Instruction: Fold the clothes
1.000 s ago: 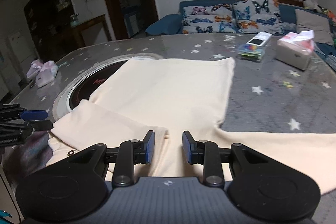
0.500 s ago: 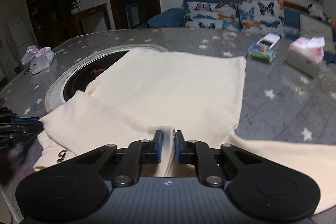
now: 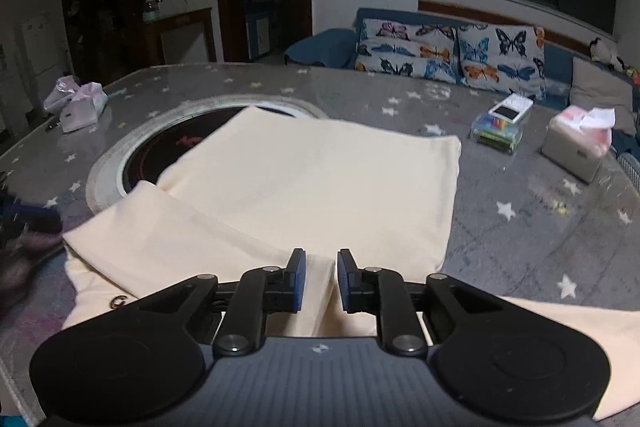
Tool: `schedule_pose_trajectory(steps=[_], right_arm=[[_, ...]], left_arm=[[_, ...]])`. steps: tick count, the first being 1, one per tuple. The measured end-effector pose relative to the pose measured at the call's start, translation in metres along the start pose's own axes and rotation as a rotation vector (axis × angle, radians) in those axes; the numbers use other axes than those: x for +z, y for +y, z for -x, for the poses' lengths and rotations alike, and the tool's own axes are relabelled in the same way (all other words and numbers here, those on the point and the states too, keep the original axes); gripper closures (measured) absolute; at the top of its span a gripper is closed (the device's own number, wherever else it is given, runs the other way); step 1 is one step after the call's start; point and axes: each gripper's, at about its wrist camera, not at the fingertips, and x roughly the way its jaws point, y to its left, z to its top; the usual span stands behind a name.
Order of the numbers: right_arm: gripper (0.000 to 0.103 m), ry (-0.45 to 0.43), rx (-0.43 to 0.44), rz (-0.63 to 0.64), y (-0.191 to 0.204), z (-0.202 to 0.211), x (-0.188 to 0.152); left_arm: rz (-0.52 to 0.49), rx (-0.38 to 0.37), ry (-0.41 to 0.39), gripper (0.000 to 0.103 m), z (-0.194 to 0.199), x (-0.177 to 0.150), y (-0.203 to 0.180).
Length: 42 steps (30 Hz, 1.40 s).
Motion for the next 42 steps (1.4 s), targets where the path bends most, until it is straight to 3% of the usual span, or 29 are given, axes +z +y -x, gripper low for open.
schedule_pose_trajectory(steps=[4,8,14,35,39,42], right_arm=[[0.087,-0.001,0.044,0.014,0.011,0.000,0.000],[0.087,0.018,0.070,0.033,0.019,-0.007,-0.003],[0.087,0.047,0.071,0.029,0.018,-0.015,-0.009],[0.085,0.056,0.071,0.041,0.014,0.019,-0.028],[0.082,0.019,0.033,-0.027,-0.004,0.037,-0.030],[0.079,0.002,-0.049,-0.081,-0.025,0.048,-0.035]], left_arm=[[0.036,-0.057,-0.035,0.095,-0.018,0.025,-0.007],[0.046,-0.083,-0.020,0.095,-0.050,0.038,-0.019],[0.078,-0.031,0.053,0.096,-0.086,0.031,-0.012],[0.074,-0.008,0.010,0.094,-0.068,0.032,-0.016],[0.054,-0.035,-0.009,0.083,-0.061,0.036,-0.029],[0.032,-0.059,-0.022,0.072,-0.057,0.038,-0.043]])
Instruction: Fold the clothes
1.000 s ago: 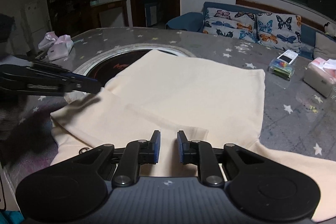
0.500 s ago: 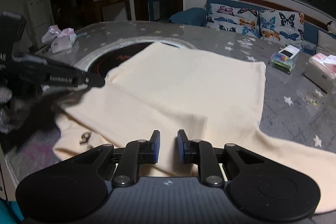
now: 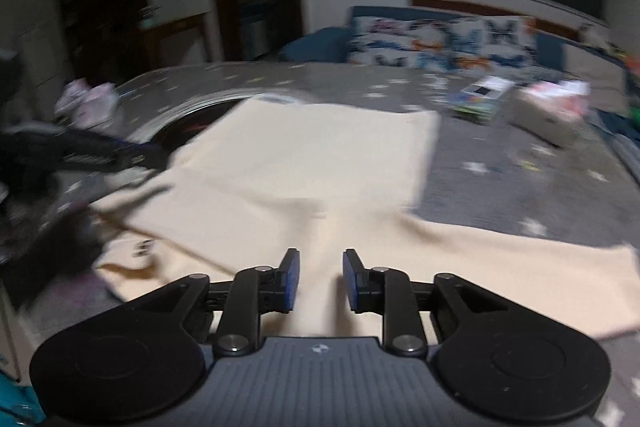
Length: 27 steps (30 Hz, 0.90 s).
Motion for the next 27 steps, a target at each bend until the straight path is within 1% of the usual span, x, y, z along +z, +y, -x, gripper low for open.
schedule_pose_trajectory(steps=[3,9,13,15,16,18,20,21,22,23,25,27], right_arm=[[0.079,-0.014,-0.127,-0.092,-0.037,0.009,-0.008],[0.079,-0.031,-0.379,-0.274,-0.112,0.025,-0.027],[0.079,-0.047,-0.472,-0.368,-0.149,0.031,-0.036],[0.079,-0.052,-0.494,-0.406,-0.163,0.030,-0.039],[0.079,-0.052,-0.492,-0.420,-0.166,0.029,-0.040],[0.078,-0.051,-0.485,-0.446,-0.172,0.026,-0.043],[0.078,-0.056,-0.483,-0.438,-0.171,0.021,-0.044],[0.081,-0.058,-0.479,-0.434,-0.170,0.021,-0.044],[0.087,-0.062,-0.469,-0.433,-0.169,0.021,-0.045],[0.091,-0.065,-0.459,-0.433,-0.168,0.022,-0.045],[0.094,-0.082,-0.442,-0.428,-0.163,0.027,-0.042],[0.095,-0.111,-0.423,-0.422,-0.158,0.033,-0.037]], left_arm=[[-0.027,-0.040,-0.007,0.070,0.001,0.002,-0.016],[-0.088,-0.101,0.002,0.067,-0.004,0.002,-0.050],[-0.123,-0.121,0.020,0.066,-0.010,0.000,-0.067],[-0.135,-0.127,0.028,0.065,-0.012,-0.002,-0.073],[-0.142,-0.128,0.031,0.062,-0.013,-0.002,-0.076],[-0.152,-0.129,0.036,0.062,-0.015,-0.004,-0.080],[-0.163,-0.129,0.042,0.062,-0.017,-0.004,-0.083],[-0.166,-0.129,0.045,0.062,-0.018,-0.005,-0.084],[-0.168,-0.129,0.048,0.061,-0.019,-0.005,-0.086],[-0.171,-0.128,0.051,0.061,-0.020,-0.006,-0.087],[-0.177,-0.126,0.057,0.061,-0.022,-0.007,-0.090],[-0.186,-0.126,0.061,0.061,-0.023,-0.009,-0.093]])
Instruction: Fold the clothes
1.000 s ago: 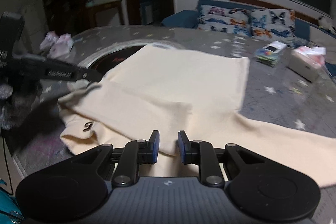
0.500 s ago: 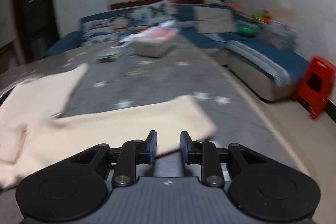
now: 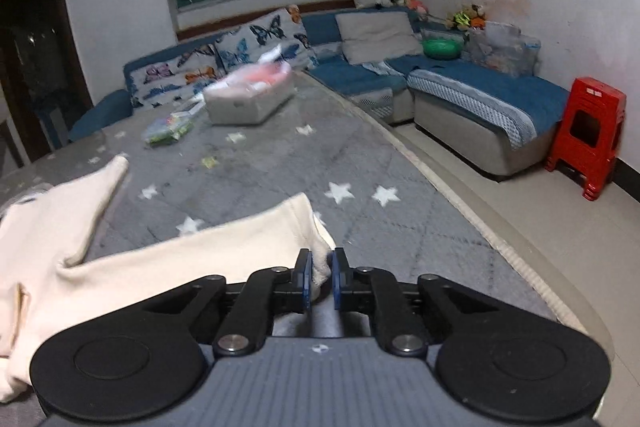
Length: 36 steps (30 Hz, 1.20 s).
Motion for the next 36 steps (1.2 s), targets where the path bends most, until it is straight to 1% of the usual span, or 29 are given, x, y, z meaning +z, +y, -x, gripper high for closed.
schedule_pose_trajectory(steps=[3,8,12,18,24,27,30,32,34,36], right_arm=[[0.095,-0.037,0.047,-0.003,0.006,0.013,0.007],[0.095,-0.102,0.180,0.020,0.032,0.045,0.028],[0.095,-0.123,0.289,0.084,0.067,0.063,0.043],[0.095,-0.148,0.467,0.197,0.136,0.081,0.056],[0.096,-0.113,0.636,0.323,0.215,0.082,0.045],[0.096,-0.085,0.700,0.380,0.254,0.079,0.034],[0.096,-0.052,0.743,0.427,0.286,0.073,0.022],[0.096,-0.025,0.766,0.449,0.300,0.071,0.014],[0.094,-0.002,0.779,0.471,0.310,0.069,0.008],[0.094,0.001,0.776,0.487,0.310,0.072,0.006]], left_arm=[[-0.013,-0.002,0.004,0.060,-0.003,-0.002,-0.004],[-0.022,-0.005,-0.001,0.059,-0.003,-0.003,-0.007],[0.017,0.007,-0.030,0.058,0.010,-0.005,0.007],[0.098,0.081,-0.088,0.056,0.039,-0.012,0.043],[0.184,0.157,-0.123,0.056,0.065,-0.027,0.080],[0.219,0.186,-0.127,0.056,0.075,-0.036,0.095],[0.250,0.208,-0.120,0.056,0.079,-0.044,0.109],[0.262,0.214,-0.117,0.056,0.081,-0.048,0.114],[0.270,0.218,-0.115,0.056,0.083,-0.051,0.118],[0.270,0.219,-0.116,0.056,0.086,-0.054,0.119]])
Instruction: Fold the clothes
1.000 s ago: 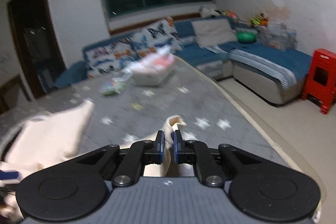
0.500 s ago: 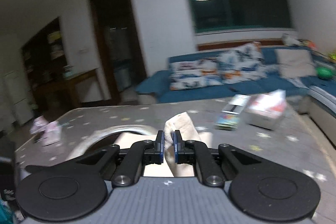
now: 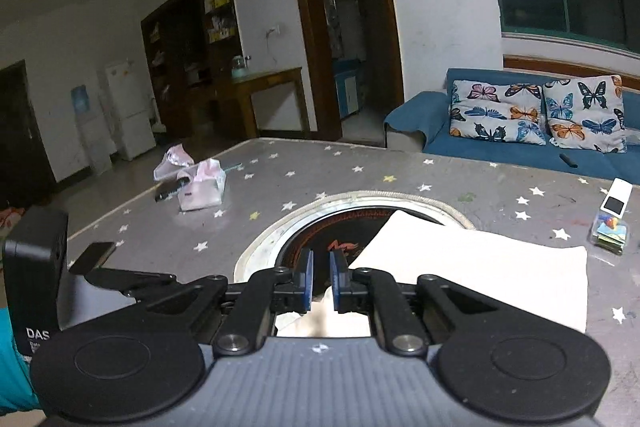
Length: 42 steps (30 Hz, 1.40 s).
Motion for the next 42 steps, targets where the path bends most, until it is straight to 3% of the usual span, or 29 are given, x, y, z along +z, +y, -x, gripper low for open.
schedule_pose_trajectory(steps=[5,6,15,24,32,38,42], right_arm=[[0.090,0.022,-0.071,0.018,-0.018,0.022,-0.006],[0.086,0.031,-0.092,0.019,-0.023,0.027,-0.008],[0.080,0.232,-0.288,-0.018,-0.082,0.071,-0.071],[0.080,0.211,-0.253,-0.053,-0.087,0.070,-0.084],[0.080,0.285,-0.251,-0.072,-0.099,0.056,-0.101],[0.080,0.242,-0.295,-0.047,-0.109,0.065,-0.084],[0.080,0.201,-0.280,-0.035,-0.116,0.054,-0.068]], left_arm=[[-0.024,-0.017,-0.001,0.056,0.003,-0.002,-0.003],[-0.029,-0.023,0.002,0.056,0.002,-0.003,-0.005],[-0.086,-0.078,0.005,0.061,-0.008,0.001,-0.032],[-0.142,-0.098,0.023,0.065,-0.023,0.006,-0.055],[-0.143,-0.067,0.074,0.065,-0.037,0.001,-0.051],[-0.145,-0.074,0.061,0.065,-0.036,0.006,-0.051],[-0.151,-0.079,0.054,0.065,-0.042,0.012,-0.056]])
